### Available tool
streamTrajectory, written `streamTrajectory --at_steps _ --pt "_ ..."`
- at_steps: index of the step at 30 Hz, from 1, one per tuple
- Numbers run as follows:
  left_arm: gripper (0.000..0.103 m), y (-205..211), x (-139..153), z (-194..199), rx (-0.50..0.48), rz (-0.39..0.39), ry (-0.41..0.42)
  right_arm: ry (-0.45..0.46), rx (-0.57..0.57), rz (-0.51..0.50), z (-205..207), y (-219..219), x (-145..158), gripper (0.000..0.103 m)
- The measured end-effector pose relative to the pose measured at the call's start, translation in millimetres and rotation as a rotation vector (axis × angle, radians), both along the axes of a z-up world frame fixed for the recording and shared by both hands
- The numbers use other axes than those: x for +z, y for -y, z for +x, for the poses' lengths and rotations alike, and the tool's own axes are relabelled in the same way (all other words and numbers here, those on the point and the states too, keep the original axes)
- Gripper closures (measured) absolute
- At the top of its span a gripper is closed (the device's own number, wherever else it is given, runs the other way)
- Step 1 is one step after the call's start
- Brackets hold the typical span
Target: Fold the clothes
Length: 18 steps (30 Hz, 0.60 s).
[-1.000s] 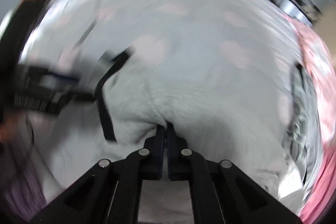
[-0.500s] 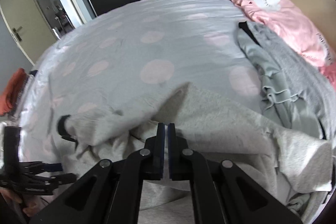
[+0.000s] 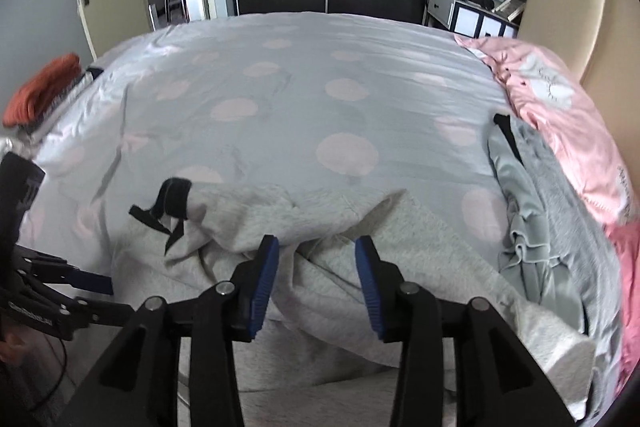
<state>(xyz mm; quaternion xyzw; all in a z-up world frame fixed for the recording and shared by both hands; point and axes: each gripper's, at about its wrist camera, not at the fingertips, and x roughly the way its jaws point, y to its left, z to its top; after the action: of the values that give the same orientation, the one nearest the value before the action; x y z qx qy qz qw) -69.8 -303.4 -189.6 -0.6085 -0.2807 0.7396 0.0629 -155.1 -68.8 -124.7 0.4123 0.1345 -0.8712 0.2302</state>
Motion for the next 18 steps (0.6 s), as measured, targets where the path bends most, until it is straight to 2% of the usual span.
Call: streamTrajectory --at_steps 2,5,6,10,14,16,18 --pt "0.033 1.4 -3.8 1.9 0.02 0.039 0.023 -0.015 0.011 0.051 2.7 6.2 -2.5 0.064" --pt "0.033 -0.9 -5.1 -0.7 0.033 0.05 0.025 -0.055 0.037 0.132 3.6 17.3 -8.3 0.064" --pt "0.036 -9.2 -5.1 -4.1 0.027 0.043 0.015 -0.078 0.051 0.16 3.8 21.2 -10.0 0.064" --pt "0.059 -20.8 -3.0 -12.2 -0.001 0.036 -0.038 -0.179 0.094 0.257 3.1 32.4 -16.6 0.064" --pt "0.068 -20.7 -9.7 -22.2 0.02 0.047 -0.025 -0.214 0.127 0.26 -1.3 37.0 -21.9 0.064" --pt "0.08 -14.4 -9.6 -16.4 0.025 0.033 -0.024 -0.247 0.151 0.263 -1.2 40.2 -24.1 0.064" --pt "0.087 -15.1 -7.2 -17.2 0.029 0.016 -0.036 -0.268 0.178 0.248 0.4 42.6 -25.0 0.068"
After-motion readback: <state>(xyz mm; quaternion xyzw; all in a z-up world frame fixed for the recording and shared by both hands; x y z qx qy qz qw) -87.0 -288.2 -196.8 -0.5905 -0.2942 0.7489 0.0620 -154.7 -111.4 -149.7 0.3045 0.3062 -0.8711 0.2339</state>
